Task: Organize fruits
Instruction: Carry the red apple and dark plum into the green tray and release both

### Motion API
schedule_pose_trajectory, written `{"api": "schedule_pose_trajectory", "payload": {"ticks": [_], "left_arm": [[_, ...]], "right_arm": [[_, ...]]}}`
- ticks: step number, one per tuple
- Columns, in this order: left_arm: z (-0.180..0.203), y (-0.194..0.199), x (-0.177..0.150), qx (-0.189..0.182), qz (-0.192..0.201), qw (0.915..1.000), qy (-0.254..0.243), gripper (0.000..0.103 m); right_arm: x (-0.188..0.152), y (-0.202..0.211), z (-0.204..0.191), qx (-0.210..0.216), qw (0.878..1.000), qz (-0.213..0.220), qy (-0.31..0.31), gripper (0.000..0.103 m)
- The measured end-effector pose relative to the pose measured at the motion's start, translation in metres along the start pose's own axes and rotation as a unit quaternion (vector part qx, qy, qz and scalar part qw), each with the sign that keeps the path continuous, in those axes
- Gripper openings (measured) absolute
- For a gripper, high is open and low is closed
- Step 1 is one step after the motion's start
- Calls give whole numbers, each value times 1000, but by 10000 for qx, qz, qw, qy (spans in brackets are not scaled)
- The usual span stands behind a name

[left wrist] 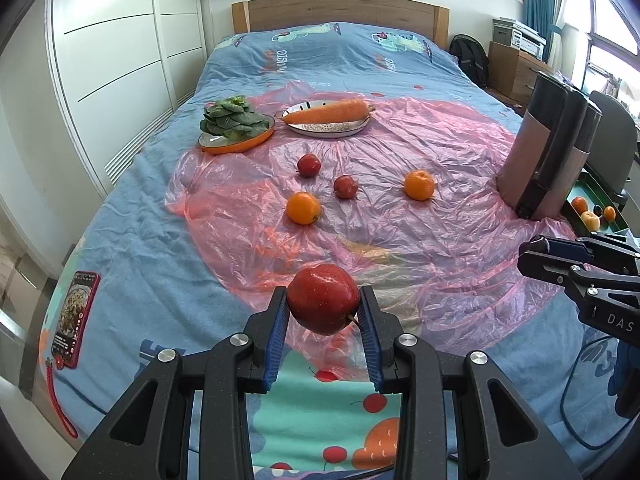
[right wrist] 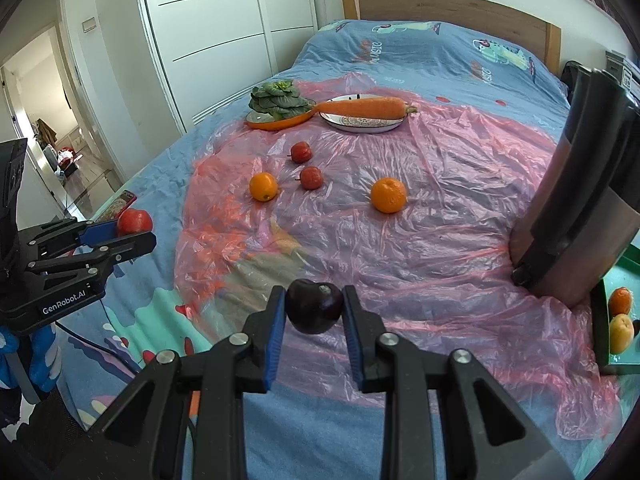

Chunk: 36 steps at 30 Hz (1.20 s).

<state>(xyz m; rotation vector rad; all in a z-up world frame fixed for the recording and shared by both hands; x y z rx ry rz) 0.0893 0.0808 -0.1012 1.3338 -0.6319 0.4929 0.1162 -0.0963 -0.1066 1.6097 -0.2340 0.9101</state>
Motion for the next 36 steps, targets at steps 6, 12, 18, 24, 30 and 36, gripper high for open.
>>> {"api": "schedule_pose_trajectory", "payload": {"ticks": [6, 12, 18, 24, 30, 36], "left_arm": [[24, 14, 1, -100, 67, 9997, -196, 30], [55, 26, 5, -223, 129, 9986, -461, 30], [94, 30, 8, -424, 93, 9965, -718, 30], [134, 27, 10, -699, -23, 9932, -927, 30], [177, 28, 16, -917, -48, 9888, -1174, 30], [222, 25, 22, -1119, -105, 9823, -1496, 30]], "right_arm": [[-14, 22, 19, -183, 9997, 51, -123, 5], [-29, 47, 49, -407, 9985, 133, -347, 5], [-46, 69, 87, -662, 9958, 193, -607, 5], [-64, 87, 127, -895, 9917, 235, -895, 5], [-80, 100, 163, -1050, 9866, 302, -1210, 5], [-96, 109, 198, -1179, 9806, 365, -1524, 5]]}}
Point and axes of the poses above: each gripper's, at about its wrist camera, not at the fingertips, and y roughly against the way its jaws point, z to its right, x to its top, the point moved 8 cm from there along -y, roughly the way its jaws point, and after that the axes turned 11 degrees about -x, right-handed, at the moved point
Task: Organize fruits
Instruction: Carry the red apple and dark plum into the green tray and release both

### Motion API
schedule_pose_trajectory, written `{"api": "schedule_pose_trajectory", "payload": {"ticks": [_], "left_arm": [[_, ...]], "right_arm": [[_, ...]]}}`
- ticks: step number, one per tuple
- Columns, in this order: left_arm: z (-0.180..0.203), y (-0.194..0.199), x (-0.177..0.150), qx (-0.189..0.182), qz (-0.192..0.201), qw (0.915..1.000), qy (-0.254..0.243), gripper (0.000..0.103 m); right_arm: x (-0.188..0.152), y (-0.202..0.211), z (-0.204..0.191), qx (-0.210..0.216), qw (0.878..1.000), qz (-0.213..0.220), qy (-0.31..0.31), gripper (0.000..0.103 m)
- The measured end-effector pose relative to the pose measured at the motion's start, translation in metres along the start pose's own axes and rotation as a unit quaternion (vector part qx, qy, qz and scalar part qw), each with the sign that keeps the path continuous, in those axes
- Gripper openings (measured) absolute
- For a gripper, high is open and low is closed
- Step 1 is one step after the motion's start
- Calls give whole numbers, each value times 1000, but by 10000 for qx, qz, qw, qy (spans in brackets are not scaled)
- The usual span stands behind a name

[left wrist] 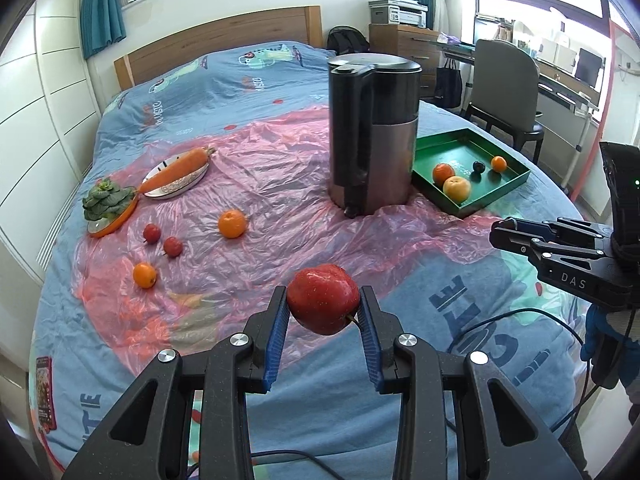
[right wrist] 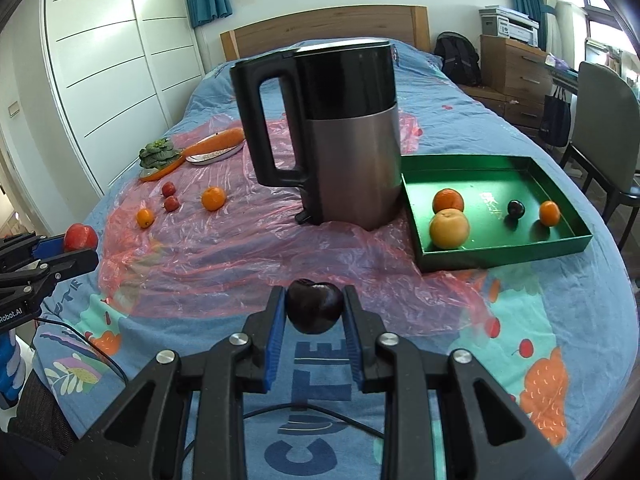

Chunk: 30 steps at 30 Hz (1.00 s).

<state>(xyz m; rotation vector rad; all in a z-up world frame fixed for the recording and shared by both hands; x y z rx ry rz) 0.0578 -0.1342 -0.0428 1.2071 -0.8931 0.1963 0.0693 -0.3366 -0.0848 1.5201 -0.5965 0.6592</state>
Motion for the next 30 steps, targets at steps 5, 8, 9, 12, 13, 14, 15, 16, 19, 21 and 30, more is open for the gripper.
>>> {"api": "schedule_pose_trajectory", "payload": {"ticks": [5, 8, 9, 12, 13, 14, 15, 16, 19, 21, 30], "left_arm": [[35, -11, 16, -208, -39, 9993, -296, 30], [56, -18, 26, -359, -57, 9984, -435, 30], [62, -21, 29, -422, -71, 9980, -462, 30], [79, -31, 39, -597, -122, 9968, -525, 30], [85, -34, 42, -646, -142, 9963, -553, 30], [91, -38, 45, -684, -159, 9958, -589, 30], [96, -42, 49, -720, -178, 9952, -631, 30], [102, -47, 51, -753, -198, 9947, -667, 30], [118, -61, 61, -863, -257, 9930, -767, 30], [128, -71, 68, -928, -289, 9919, -816, 30], [164, -124, 109, -1108, -356, 9891, -902, 30]], "right_arm": [[-5, 1, 35, -157, 9996, 31, -235, 5], [-8, 0, 59, -270, 9988, 31, -407, 5], [-8, 0, 66, -310, 9984, 28, -462, 5], [-10, -1, 88, -433, 9972, 33, -612, 5], [-11, -1, 96, -471, 9967, 38, -662, 5], [-11, -1, 103, -506, 9961, 40, -715, 5], [-12, -2, 111, -543, 9956, 39, -769, 5], [-12, -3, 118, -576, 9949, 35, -822, 5], [-14, -8, 141, -663, 9930, 27, -982, 5], [-14, -12, 154, -716, 9919, 14, -1050, 5], [6, -41, 204, -862, 9889, 94, -1207, 5]]}}
Point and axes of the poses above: each gripper's, at about its wrist camera, not at the fingertips, and y roughly against the way its jaws point, z to its right, x to its top, the point moved 8 cm from there along -y, roughly the way its jaws point, and after that the axes turned 11 degrees about -x, right-handed, at the moved point
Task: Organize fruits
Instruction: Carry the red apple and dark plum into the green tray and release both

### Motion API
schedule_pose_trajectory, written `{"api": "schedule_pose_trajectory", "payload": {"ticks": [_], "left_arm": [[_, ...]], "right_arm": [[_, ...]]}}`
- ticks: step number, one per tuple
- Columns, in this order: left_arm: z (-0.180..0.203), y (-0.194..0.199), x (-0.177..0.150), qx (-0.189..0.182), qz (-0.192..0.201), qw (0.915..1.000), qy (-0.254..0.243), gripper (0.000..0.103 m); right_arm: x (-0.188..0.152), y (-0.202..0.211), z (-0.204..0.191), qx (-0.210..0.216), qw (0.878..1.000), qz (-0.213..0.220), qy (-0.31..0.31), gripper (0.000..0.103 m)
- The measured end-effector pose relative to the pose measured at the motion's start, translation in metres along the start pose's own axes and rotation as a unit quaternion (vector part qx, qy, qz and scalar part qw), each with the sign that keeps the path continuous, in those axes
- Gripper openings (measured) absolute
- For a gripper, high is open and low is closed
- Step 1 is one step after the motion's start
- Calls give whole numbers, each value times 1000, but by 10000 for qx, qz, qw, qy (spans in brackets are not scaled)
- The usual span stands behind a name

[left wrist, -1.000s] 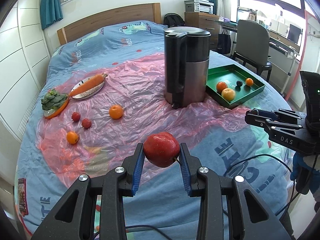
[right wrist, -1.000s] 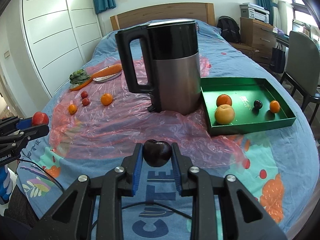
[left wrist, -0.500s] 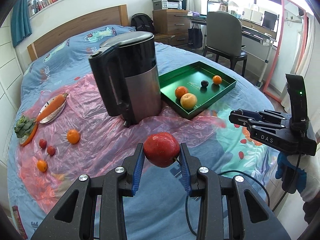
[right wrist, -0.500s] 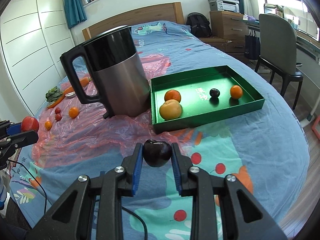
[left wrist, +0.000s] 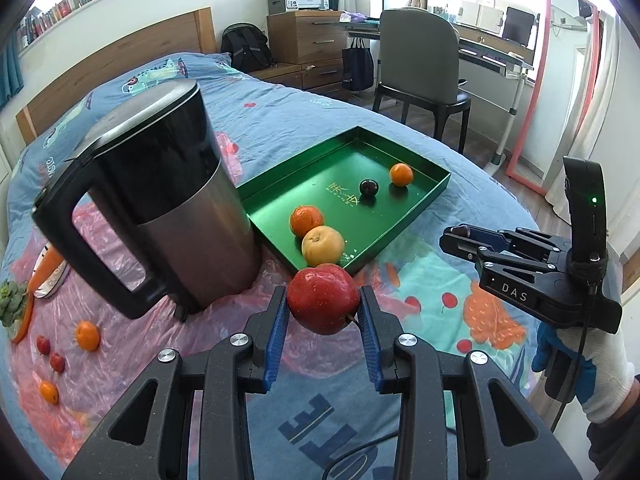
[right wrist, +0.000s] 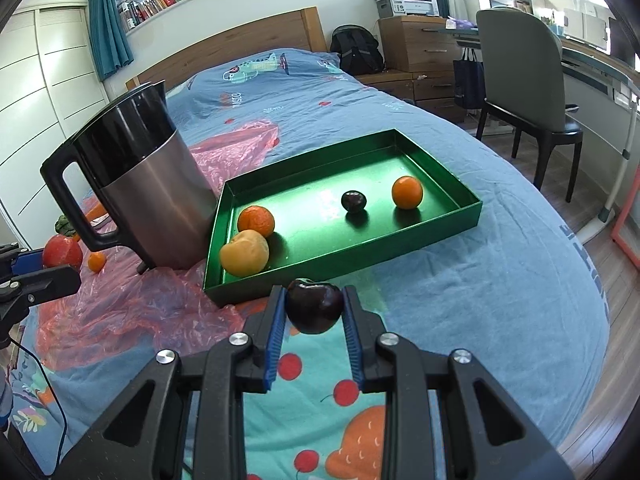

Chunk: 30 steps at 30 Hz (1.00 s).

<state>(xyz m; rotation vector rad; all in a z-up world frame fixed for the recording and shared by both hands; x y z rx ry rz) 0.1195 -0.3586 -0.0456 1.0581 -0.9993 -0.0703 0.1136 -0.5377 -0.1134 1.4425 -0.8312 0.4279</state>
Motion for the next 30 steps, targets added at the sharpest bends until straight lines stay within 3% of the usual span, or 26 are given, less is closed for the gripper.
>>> {"api": "schedule_pose_trajectory", "payload": {"ticks": [13, 30], "left_arm": [[-4, -85, 48, -110, -174, 9998, -21, 30], [6, -161, 59, -174, -451, 9985, -248, 30]], "right_arm": [[44, -71, 21, -16, 9999, 97, -68, 5], [72, -137, 41, -353, 9988, -24, 334, 5]]}}
Point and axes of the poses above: each gripper's, at about its wrist camera, not at the fingertips, and y roughly against the way its jaws point, z to its right, x to its top, the point moved 8 cm from there along -y, roughly the way its jaws point, and after that the axes turned 11 degrees about -x, right-handed, at the moved point
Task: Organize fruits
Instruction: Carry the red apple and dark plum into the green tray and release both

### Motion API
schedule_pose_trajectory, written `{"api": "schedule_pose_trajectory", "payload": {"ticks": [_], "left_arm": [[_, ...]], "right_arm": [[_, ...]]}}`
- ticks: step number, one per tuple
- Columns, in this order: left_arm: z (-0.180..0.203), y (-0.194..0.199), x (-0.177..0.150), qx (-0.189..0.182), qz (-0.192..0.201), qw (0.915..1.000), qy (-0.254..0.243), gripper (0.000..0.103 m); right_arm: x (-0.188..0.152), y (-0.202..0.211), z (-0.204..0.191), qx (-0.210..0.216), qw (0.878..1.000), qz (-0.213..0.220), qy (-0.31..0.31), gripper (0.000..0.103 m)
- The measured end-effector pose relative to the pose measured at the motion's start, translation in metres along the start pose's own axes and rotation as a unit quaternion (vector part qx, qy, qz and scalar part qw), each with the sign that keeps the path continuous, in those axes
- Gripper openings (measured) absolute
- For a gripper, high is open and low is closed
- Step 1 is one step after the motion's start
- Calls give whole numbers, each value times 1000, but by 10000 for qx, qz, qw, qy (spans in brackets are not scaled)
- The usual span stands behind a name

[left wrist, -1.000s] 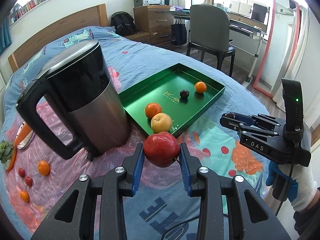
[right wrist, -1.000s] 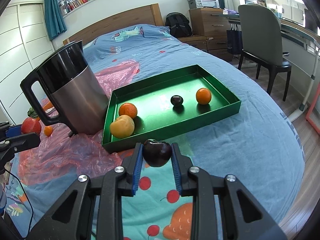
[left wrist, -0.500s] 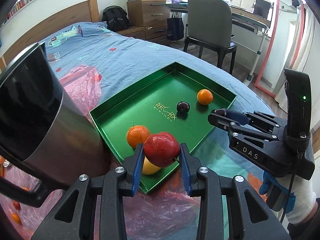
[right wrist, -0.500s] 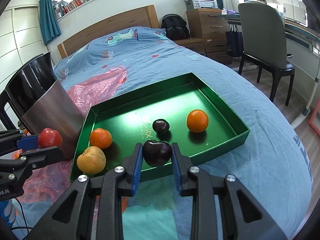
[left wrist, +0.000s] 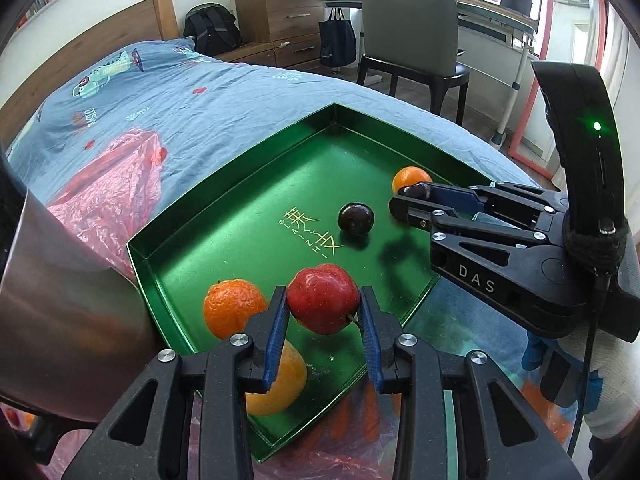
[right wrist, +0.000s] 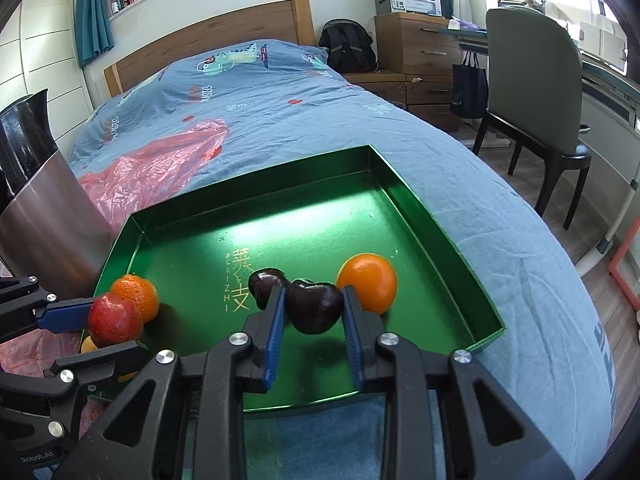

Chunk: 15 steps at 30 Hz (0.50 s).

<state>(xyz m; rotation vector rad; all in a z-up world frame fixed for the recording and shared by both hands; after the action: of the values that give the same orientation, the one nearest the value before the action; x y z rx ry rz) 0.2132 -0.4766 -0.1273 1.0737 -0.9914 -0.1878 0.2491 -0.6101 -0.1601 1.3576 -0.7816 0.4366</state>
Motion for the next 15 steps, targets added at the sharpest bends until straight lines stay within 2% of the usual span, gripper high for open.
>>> {"api": "schedule_pose_trajectory", "payload": {"ticks": [15], "left_arm": [[4, -30, -8, -5, -267, 9996, -47, 30]], "right_arm": [[-7, -20, -4, -113, 9995, -143, 252, 5]]}}
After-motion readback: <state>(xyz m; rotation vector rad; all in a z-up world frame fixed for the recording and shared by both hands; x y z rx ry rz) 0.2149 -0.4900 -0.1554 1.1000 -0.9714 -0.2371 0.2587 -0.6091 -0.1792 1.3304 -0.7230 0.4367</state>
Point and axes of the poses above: each gripper's, at about its wrist camera, not at the fingertips, and y roughly against the way its jaws point, z to its right, x to its top, the point moved 8 cm from there along -y, roughly the way its jaws point, and after that the axes turned 11 degrees about -x, right-handed, at the moved point
